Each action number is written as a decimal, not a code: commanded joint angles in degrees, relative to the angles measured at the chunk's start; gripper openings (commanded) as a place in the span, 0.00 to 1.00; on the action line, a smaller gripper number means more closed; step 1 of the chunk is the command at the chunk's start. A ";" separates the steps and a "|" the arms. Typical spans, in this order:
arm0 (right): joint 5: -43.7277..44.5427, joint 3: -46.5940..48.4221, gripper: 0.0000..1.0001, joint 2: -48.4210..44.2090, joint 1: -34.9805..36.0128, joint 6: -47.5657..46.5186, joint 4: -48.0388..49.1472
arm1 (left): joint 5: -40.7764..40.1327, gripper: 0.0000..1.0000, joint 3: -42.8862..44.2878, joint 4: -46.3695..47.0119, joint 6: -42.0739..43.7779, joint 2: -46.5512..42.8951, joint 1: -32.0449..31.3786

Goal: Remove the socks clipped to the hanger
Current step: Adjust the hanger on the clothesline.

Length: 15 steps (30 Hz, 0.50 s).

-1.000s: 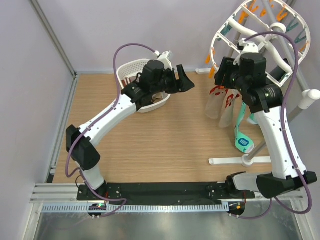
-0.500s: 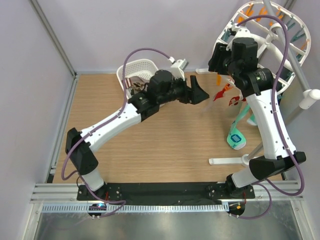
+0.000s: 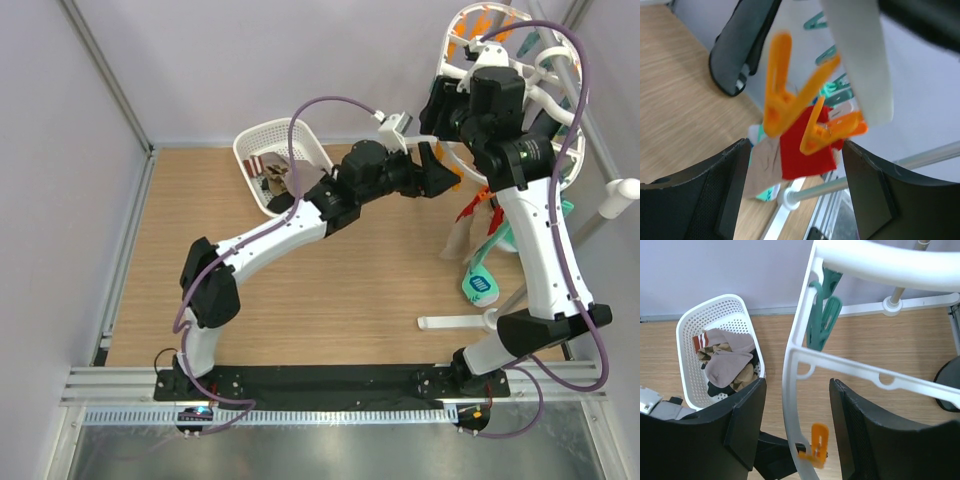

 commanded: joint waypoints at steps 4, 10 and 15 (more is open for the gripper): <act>2.12 6.44 0.61 -3.20 0.21 -0.91 -2.67 | -2.86 0.77 13.32 3.80 -1.91 4.69 0.73; 5.11 5.39 0.64 -9.43 0.21 0.67 -8.56 | -5.67 0.76 17.65 0.63 -1.91 6.28 2.14; 7.31 -1.01 0.64 -14.88 0.21 1.98 -10.76 | -6.81 0.75 16.86 -0.78 -2.61 5.40 3.37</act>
